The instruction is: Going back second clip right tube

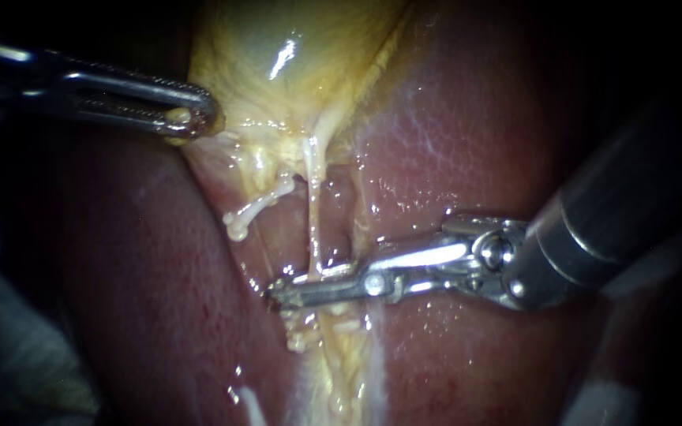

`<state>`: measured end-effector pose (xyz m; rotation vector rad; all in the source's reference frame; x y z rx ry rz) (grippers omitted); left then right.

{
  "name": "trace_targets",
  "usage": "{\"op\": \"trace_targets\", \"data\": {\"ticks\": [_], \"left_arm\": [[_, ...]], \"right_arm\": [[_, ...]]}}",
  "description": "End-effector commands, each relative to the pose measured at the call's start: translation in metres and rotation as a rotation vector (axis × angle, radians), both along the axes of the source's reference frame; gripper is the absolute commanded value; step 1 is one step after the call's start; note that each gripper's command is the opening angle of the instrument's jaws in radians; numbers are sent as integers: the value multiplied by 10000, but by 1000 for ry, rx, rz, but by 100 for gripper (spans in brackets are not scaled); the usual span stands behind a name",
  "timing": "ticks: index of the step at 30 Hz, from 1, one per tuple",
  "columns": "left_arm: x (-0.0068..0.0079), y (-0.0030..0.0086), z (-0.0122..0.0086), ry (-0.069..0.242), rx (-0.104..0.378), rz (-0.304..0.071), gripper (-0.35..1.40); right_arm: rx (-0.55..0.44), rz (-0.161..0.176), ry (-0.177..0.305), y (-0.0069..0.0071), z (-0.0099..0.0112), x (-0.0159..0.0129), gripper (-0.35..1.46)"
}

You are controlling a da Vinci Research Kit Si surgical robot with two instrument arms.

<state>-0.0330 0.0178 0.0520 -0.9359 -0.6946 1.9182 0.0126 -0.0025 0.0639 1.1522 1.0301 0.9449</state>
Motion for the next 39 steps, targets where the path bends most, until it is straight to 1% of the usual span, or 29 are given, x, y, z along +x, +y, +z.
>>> {"op": "trace_targets", "data": {"ticks": [1, 2, 3, 5, 7, 9, 11, 13, 15, 17, 20, 22, 25, 26, 27, 29, 34, 36, 37, 39], "left_arm": [[0, 0, 0, 0, 0, 0, -35], [0, 0, 0, 0, 0, 0, -35], [0, 0, 0, 0, 0, 0, -35], [0, 0, 0, 0, 0, 0, -35], [0, 0, 0, 0, 0, 0, -35], [0, 0, 0, 0, 0, 0, -35], [0, 0, 0, 0, 0, 0, -35], [0, 0, 0, 0, 0, 0, -35], [0, 0, 0, 0, 0, 0, -35], [0, 0, 0, 0, 0, 0, -35], [0, 0, 0, 0, 0, 0, -35], [0, 0, 0, 0, 0, 1, -35], [1, 0, 0, -1, 0, 1, -35], [1, 0, 0, -1, 0, 1, -35], [2, 0, 0, -1, 0, 1, -35], [2, 0, 0, -1, 0, 1, -35], [2, 0, 0, -1, 0, 1, -35], [2, 0, 0, -1, 0, 1, -35], [2, 0, 0, -1, 0, 1, -35], [2, 0, 0, -1, 0, 1, -35]], "right_arm": [[0, 3, 4, -1, 0, 1, -35], [0, 4, 7, -1, 1, 1, -26], [5, 5, 5, -2, 2, 2, -12], [-48, 0, 18, -3, 6, 6, 14], [-79, -2, 24, -4, 11, 8, 30], [-101, -4, 27, -6, 18, 10, 38], [-122, -5, 33, -8, 28, 10, 41], [-144, -13, 34, -10, 36, 8, 43], [-167, -14, 23, -9, 43, 7, 43], [-192, -21, 18, -7, 45, 4, 44], [-231, -21, 24, -3, 42, -1, 45], [-279, -31, 38, -1, 37, -6, 45], [-368, -60, 37, 4, 25, -14, 45], [-391, -66, 32, 6, 21, -16, 46], [-417, -80, 30, 8, 16, -20, 47], [-452, -95, 36, 13, 7, -28, 48], [-519, -99, 55, 19, -9, -45, 48], [-543, -96, 49, 23, -14, -52, 48], [-553, -100, 50, 25, -16, -55, 48], [-589, -111, 37, 28, -20, -60, 48]]}}
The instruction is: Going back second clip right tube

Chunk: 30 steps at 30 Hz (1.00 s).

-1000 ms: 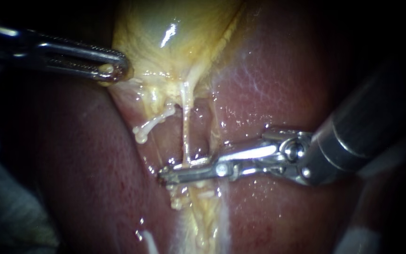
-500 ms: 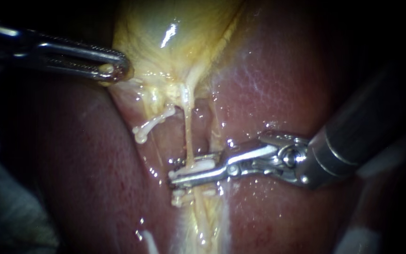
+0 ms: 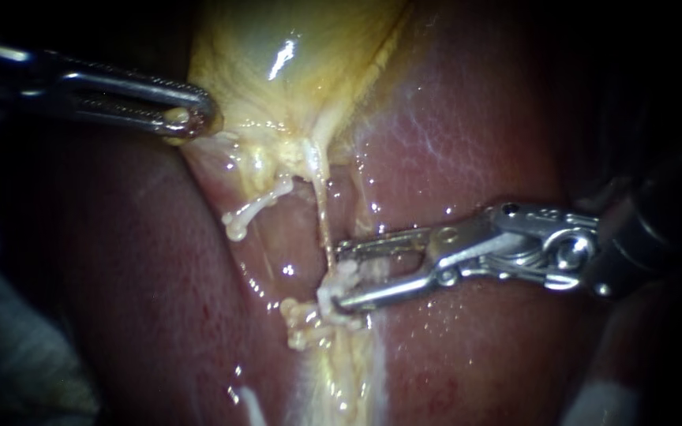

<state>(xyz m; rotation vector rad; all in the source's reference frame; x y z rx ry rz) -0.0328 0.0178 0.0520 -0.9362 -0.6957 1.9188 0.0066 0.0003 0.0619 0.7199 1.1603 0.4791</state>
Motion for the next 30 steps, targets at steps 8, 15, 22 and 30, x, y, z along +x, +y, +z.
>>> {"op": "trace_targets", "data": {"ticks": [8, 15, 22, 30], "left_arm": [[1, 0, 0, 0, 0, 1, -35], [1, 1, 1, -1, 0, 1, -35], [-1, 2, 15, 1, -5, 1, -35], [-21, -2, 50, -1, -11, 7, -35]], "right_arm": [[-174, -47, -25, 3, -12, -15, 50], [-300, -59, -15, 9, -40, -32, 50], [-367, -69, -20, 17, -56, -48, 50], [-399, -85, -26, 16, -56, -58, 50]]}}
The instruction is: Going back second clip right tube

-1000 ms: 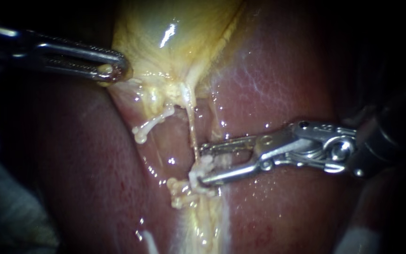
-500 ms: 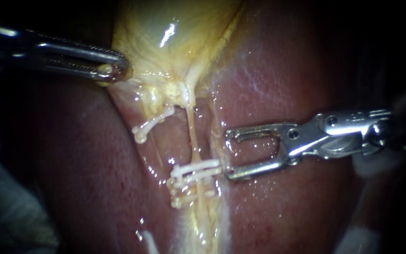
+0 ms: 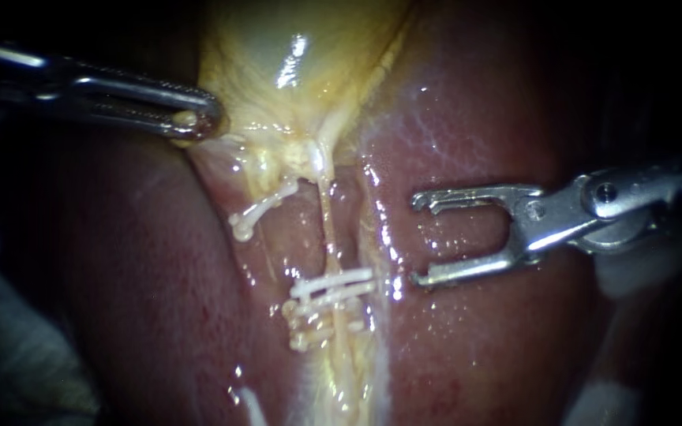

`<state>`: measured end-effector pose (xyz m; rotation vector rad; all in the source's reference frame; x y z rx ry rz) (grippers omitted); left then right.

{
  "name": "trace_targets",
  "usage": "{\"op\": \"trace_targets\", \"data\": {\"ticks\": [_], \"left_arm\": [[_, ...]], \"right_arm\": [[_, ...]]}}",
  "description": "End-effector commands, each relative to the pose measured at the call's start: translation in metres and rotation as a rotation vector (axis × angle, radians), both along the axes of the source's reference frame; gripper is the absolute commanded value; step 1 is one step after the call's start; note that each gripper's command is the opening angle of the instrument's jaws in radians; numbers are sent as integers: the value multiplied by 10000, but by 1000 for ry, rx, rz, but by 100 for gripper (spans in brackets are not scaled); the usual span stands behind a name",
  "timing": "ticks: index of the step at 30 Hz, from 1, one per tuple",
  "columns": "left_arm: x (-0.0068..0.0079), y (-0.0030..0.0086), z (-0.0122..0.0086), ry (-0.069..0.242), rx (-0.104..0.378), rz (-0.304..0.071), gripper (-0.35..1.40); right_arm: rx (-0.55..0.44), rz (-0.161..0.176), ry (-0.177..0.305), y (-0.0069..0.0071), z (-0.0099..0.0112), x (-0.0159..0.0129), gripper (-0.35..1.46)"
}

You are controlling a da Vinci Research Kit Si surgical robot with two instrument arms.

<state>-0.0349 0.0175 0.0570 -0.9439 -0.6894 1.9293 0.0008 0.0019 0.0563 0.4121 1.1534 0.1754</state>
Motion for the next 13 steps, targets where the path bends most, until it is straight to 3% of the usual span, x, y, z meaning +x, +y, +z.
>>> {"op": "trace_targets", "data": {"ticks": [1, 6, 13], "left_arm": [[-2, 1, 3, 1, 0, 1, -35], [-8, 5, 15, 0, -2, 3, -35], [-7, 4, 14, -2, 0, 6, -35]], "right_arm": [[-5, -5, -3, 0, -1, -2, 50], [-7, -10, -13, 1, -1, -9, 50], [-7, -10, -13, 1, -2, -9, 50]]}}
